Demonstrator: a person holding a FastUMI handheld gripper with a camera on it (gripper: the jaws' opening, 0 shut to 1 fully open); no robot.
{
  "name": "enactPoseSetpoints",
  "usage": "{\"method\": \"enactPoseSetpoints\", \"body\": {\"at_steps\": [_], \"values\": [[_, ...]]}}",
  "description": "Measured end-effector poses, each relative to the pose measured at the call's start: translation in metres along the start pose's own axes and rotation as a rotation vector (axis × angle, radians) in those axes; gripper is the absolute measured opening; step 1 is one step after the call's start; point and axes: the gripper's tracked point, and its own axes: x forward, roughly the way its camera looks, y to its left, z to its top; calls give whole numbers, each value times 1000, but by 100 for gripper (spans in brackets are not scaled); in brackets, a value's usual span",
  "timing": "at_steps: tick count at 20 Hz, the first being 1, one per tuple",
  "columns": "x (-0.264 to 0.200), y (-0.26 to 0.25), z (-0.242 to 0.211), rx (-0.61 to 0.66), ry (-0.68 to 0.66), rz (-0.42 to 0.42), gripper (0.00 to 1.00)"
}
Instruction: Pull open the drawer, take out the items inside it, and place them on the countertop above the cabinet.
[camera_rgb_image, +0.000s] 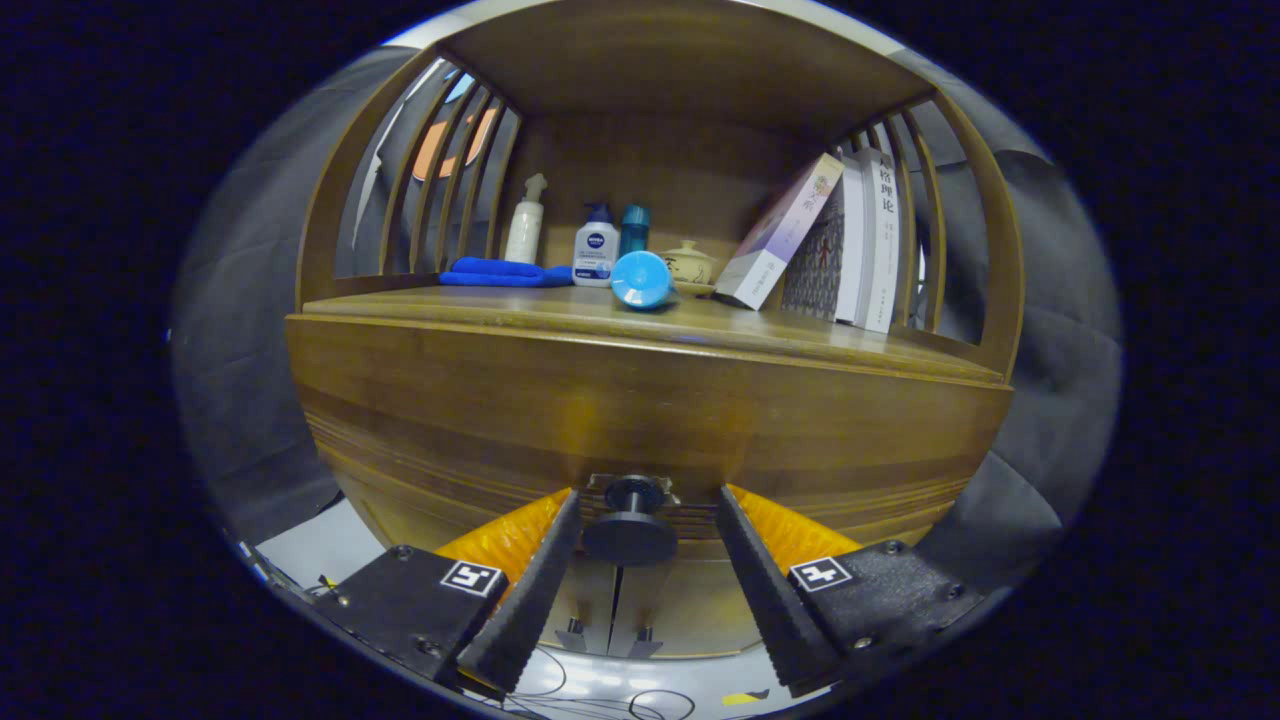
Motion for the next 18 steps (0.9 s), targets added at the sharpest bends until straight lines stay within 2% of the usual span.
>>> {"method": "enactPoseSetpoints", "body": {"at_steps": [3, 7, 18], "values": [[0, 2, 0, 12, 17, 19, 91], [-24, 3, 24, 35, -30, 49, 91], [-179, -8, 35, 93, -123, 106, 91]]}}
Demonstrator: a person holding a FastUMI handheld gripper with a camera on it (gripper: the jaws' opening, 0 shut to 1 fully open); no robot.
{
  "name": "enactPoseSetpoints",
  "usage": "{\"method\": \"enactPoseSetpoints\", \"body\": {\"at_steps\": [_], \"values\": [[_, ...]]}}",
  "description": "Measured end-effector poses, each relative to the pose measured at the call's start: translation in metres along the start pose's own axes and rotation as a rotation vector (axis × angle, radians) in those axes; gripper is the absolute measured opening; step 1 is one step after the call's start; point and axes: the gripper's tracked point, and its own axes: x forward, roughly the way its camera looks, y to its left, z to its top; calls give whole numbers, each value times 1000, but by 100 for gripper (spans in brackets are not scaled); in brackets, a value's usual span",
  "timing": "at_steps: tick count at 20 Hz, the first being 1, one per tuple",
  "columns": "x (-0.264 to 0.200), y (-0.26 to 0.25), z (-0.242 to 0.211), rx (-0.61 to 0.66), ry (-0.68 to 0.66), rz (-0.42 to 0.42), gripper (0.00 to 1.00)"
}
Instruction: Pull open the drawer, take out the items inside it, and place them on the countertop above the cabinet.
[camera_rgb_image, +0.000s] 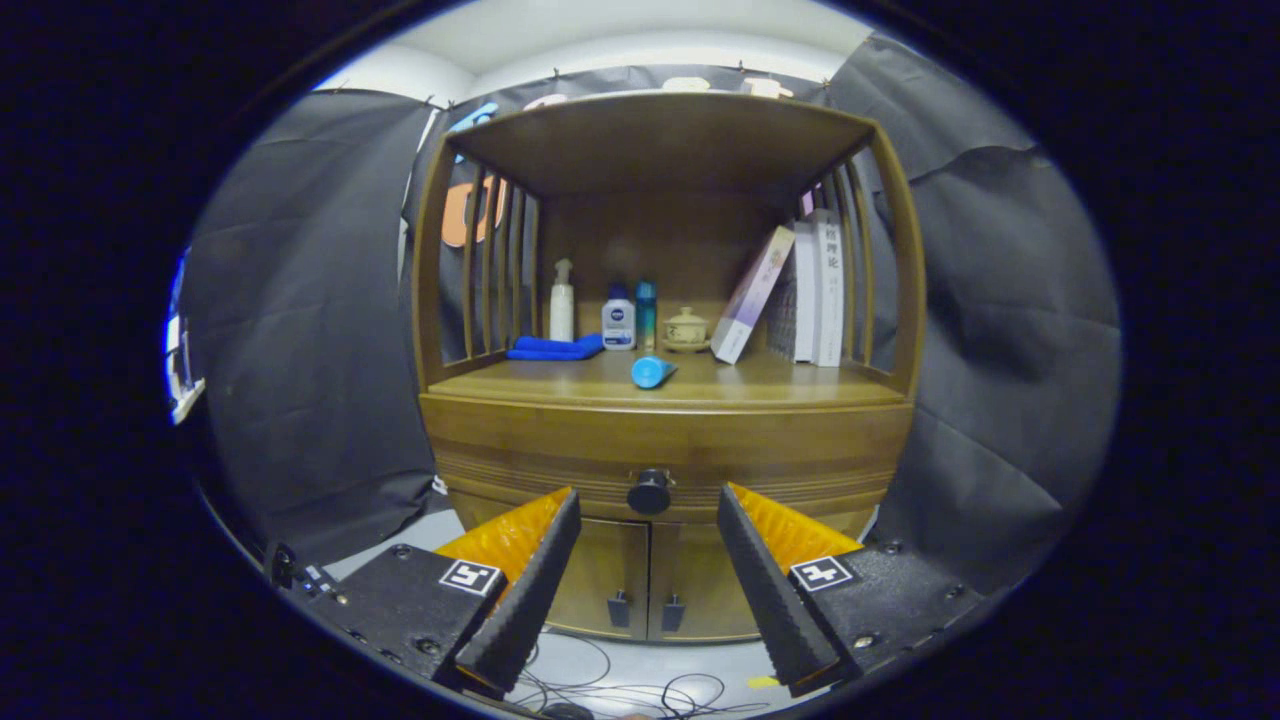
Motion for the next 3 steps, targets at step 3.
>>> {"method": "enactPoseSetpoints", "body": {"at_steps": [3], "values": [[-44, 0, 6, 5, -34, 16, 91]]}}
